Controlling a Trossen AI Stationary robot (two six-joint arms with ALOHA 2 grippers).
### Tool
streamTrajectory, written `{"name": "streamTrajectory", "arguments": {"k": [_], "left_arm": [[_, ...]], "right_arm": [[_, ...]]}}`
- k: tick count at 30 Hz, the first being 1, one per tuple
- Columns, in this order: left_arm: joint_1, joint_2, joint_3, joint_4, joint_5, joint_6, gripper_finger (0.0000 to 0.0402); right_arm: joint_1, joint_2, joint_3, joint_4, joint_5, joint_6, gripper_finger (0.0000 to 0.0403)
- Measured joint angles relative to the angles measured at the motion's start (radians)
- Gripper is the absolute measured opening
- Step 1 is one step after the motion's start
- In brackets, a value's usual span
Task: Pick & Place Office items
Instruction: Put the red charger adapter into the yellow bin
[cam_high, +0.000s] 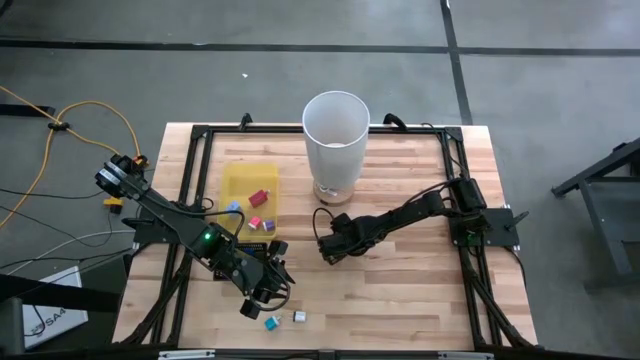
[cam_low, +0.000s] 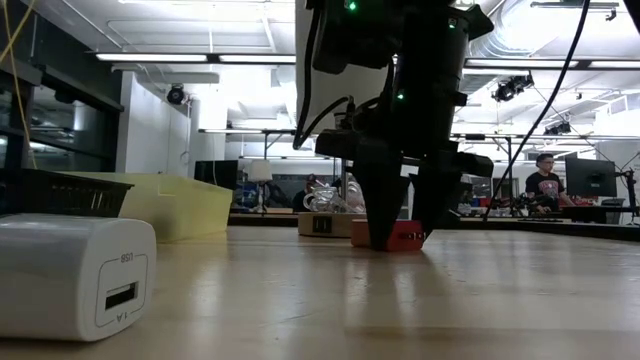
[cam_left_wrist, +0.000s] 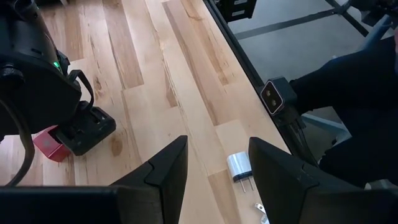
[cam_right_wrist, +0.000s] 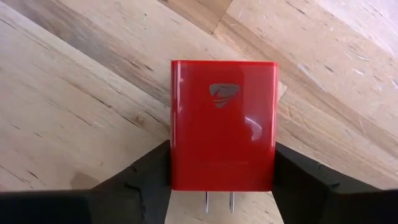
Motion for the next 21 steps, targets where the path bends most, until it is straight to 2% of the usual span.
{"name": "streamTrajectory", "arguments": {"k": [5, 14, 21], "left_arm": [[0.0, 0.0, 0.0, 0.0, 0.0, 0.0, 0.0163], [0.0, 0.0, 0.0, 0.0, 0.0, 0.0, 0.0163], [0.0, 0.0, 0.0, 0.0, 0.0, 0.0, 0.0163]], "right_arm": [[0.0, 0.0, 0.0, 0.003, 0.0, 0.0, 0.0201], [0.0, 0.0, 0.0, 0.008, 0.007, -0.029, 0.0215], [0.0, 0.0, 0.0, 0.012, -0.001, -0.033, 0.0205]]}}
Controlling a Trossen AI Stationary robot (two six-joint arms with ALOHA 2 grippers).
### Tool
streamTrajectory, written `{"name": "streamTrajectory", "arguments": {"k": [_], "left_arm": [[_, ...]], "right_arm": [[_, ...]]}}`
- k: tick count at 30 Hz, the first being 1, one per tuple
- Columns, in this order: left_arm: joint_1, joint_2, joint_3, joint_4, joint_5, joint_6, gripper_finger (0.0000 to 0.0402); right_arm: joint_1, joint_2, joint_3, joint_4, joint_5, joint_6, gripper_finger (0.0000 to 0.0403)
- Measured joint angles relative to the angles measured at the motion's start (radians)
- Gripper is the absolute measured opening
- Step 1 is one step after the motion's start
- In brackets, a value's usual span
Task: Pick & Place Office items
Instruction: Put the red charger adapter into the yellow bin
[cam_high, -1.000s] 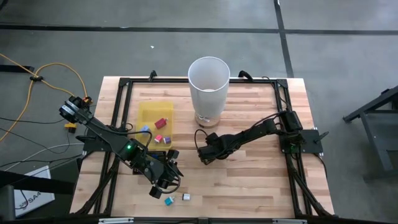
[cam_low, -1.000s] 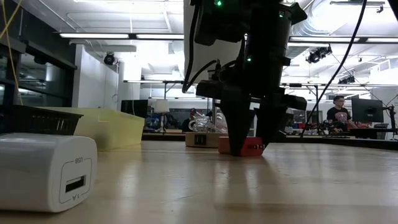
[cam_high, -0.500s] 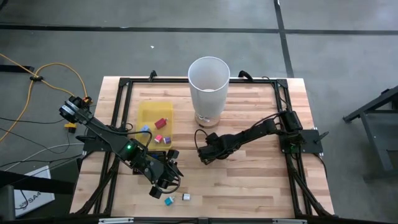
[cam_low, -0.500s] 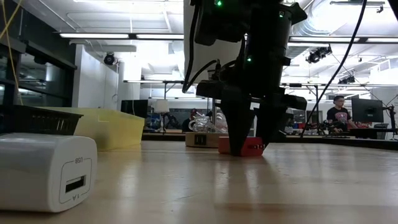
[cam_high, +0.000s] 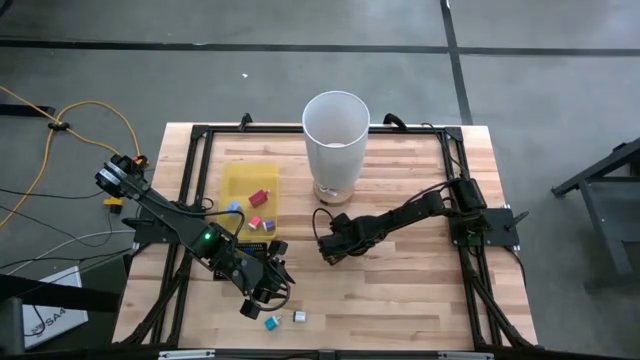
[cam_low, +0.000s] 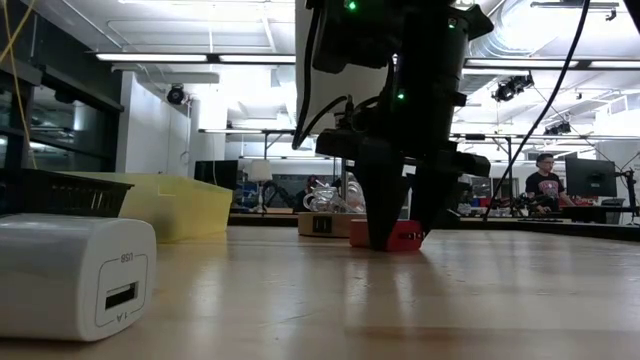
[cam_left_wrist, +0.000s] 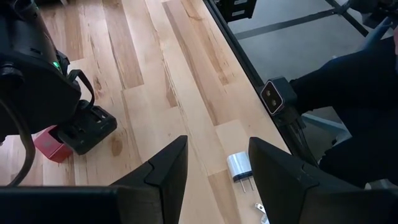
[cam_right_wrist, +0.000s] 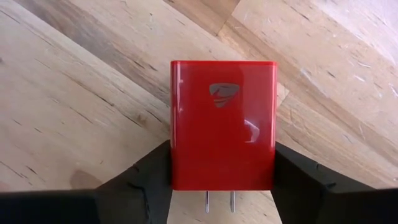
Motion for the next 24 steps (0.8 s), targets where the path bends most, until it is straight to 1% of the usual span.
{"name": "streamTrajectory", "arguments": {"k": [6, 9, 24], "left_arm": [[0.0, 0.0, 0.0, 0.0, 0.0, 0.0, 0.0163], [0.0, 0.0, 0.0, 0.0, 0.0, 0.0, 0.0163], [0.0, 0.0, 0.0, 0.0, 0.0, 0.0, 0.0163]], "right_arm": [[-0.012, 0.0, 0.0, 0.004, -0.016, 0.001, 0.0215], [-0.02, 0.0, 0.0, 0.015, -0.033, 0.002, 0.0214], [-0.021, 0.0, 0.0, 0.029, -0.045, 0.0, 0.0208]]}}
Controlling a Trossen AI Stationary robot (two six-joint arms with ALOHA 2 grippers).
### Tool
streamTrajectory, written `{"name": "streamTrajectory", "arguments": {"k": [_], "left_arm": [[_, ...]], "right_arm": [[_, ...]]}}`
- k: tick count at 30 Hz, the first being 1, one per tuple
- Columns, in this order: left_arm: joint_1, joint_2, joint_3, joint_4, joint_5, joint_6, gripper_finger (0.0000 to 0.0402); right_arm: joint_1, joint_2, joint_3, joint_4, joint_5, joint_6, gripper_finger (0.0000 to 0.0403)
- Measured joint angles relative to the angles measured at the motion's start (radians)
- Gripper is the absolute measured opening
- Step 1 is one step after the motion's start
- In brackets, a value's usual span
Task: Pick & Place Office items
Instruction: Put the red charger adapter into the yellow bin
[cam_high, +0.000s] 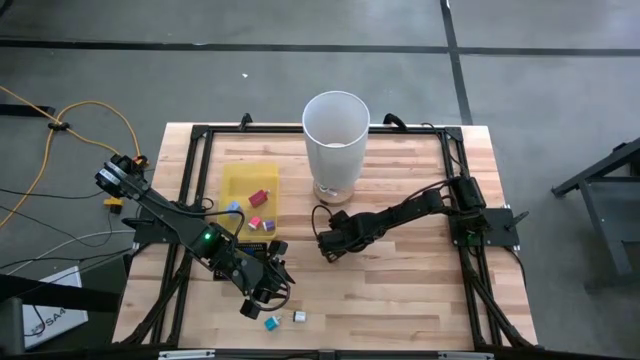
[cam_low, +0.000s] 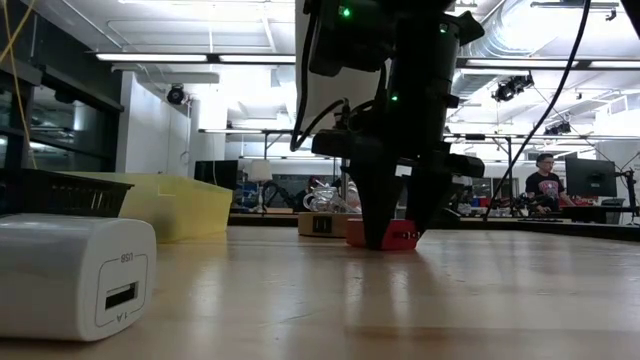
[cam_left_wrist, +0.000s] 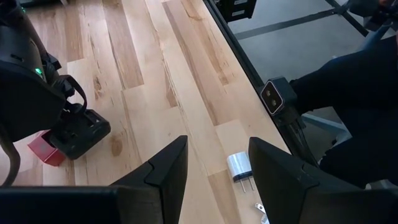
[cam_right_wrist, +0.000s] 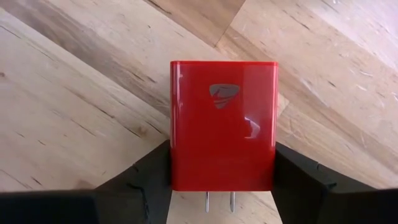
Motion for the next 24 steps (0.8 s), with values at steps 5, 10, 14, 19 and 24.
{"name": "streamTrajectory", "arguments": {"k": [5, 10, 14, 19, 24], "left_arm": [[0.0, 0.0, 0.0, 0.0, 0.0, 0.0, 0.0163], [0.0, 0.0, 0.0, 0.0, 0.0, 0.0, 0.0163], [0.0, 0.0, 0.0, 0.0, 0.0, 0.0, 0.0163], [0.0, 0.0, 0.0, 0.001, 0.0, 0.0, 0.0163], [0.0, 0.0, 0.0, 0.004, 0.0, 0.0, 0.0163]], "right_arm": [[0.003, 0.0, 0.0, 0.003, 0.001, -0.044, 0.0207], [0.003, 0.0, 0.0, 0.004, 0.001, -0.083, 0.0207], [0.003, -0.006, -0.001, 0.003, 0.005, -0.115, 0.0206], [0.011, -0.029, -0.001, -0.002, 0.021, -0.152, 0.0206], [0.027, -0.052, -0.001, -0.012, 0.029, -0.16, 0.0206]]}}
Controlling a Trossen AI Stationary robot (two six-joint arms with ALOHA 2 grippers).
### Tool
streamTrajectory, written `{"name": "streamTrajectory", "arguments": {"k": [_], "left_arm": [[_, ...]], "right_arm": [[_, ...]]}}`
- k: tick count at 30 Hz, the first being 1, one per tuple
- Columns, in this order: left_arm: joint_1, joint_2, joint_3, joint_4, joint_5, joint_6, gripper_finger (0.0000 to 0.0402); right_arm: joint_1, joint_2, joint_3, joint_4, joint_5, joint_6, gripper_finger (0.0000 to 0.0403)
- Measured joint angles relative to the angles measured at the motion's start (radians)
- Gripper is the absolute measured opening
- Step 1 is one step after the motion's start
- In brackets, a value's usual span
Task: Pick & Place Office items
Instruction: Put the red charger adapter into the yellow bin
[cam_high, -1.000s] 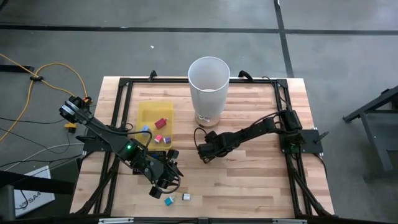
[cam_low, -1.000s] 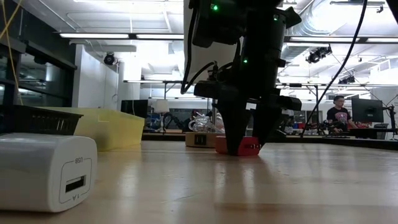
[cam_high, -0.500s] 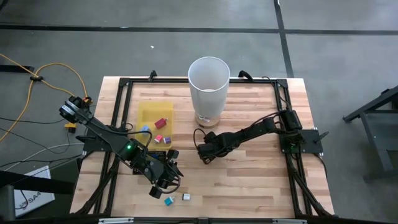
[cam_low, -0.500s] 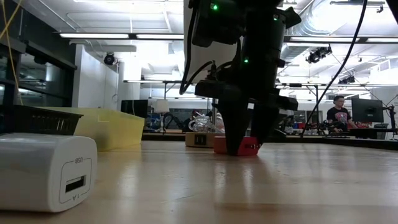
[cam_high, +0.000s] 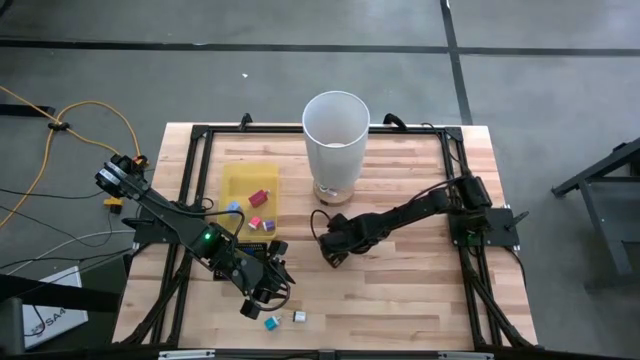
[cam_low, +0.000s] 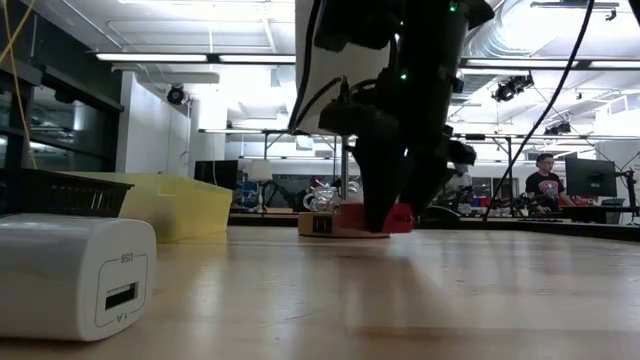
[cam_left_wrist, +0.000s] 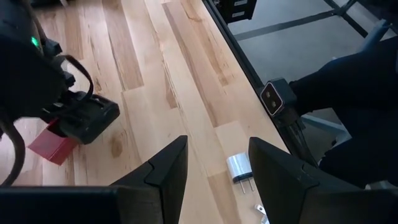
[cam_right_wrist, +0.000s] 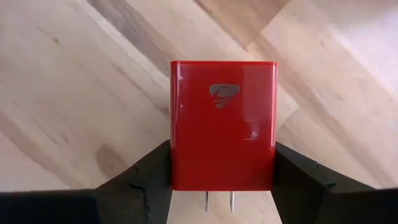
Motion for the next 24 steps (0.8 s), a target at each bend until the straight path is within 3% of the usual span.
{"name": "streamTrajectory", "arguments": {"k": [13, 24], "left_arm": [[0.0, 0.0, 0.0, 0.032, 0.0, 0.0, 0.0163], [0.0, 0.0, 0.0, 0.04, 0.0, 0.0, 0.0163]], "right_arm": [[0.053, -0.153, 0.001, -0.027, 0.105, -0.043, 0.0206], [0.105, -0.293, 0.001, 0.074, 0.155, -0.265, 0.0205]]}}
